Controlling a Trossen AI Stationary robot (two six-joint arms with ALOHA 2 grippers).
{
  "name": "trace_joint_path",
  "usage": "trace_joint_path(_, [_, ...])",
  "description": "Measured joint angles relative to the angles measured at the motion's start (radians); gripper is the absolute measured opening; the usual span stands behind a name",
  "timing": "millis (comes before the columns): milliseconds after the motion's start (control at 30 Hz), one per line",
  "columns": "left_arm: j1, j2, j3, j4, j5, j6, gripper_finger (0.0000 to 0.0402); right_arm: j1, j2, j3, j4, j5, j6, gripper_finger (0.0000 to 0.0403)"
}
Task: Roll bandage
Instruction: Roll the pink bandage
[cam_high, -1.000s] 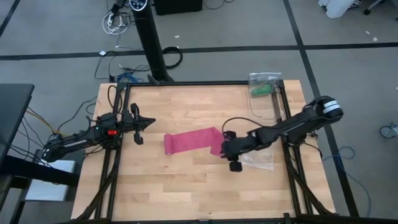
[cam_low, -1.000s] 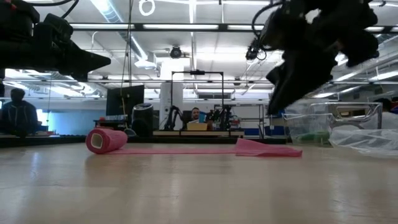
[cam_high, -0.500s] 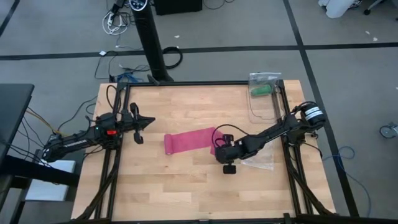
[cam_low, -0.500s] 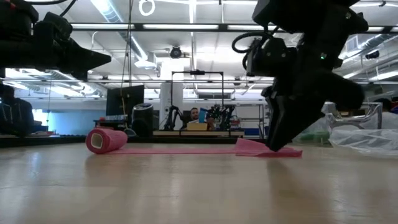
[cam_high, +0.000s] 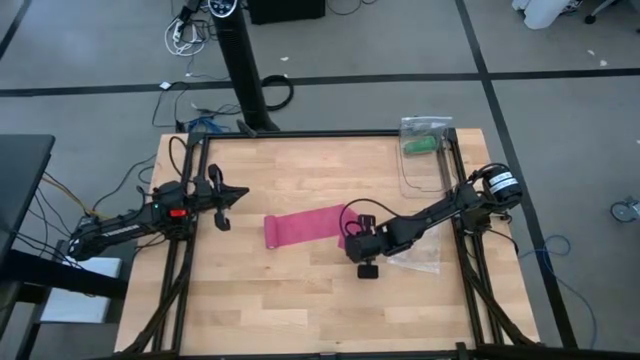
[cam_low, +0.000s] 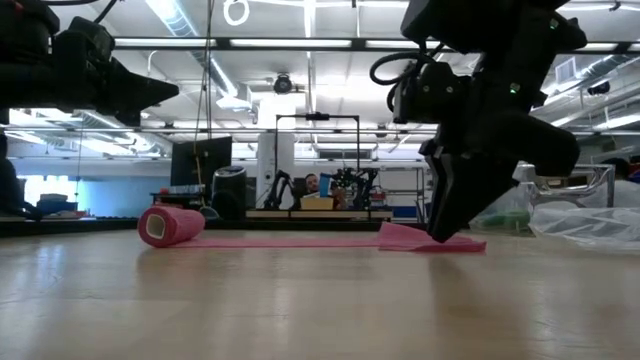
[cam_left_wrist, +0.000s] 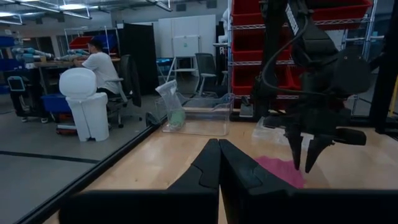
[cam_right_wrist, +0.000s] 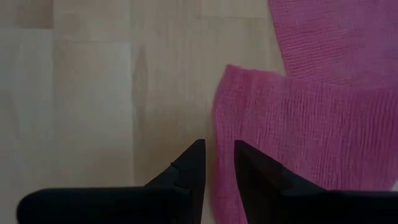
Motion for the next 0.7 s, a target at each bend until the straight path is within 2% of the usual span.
trace_joint_path(700, [0.0,0.001,0.0,-0.037,-0.001,0.0,0.0006,-0.034,0.0,-0.001,-0.014,-0.054,-0.047,0.0075])
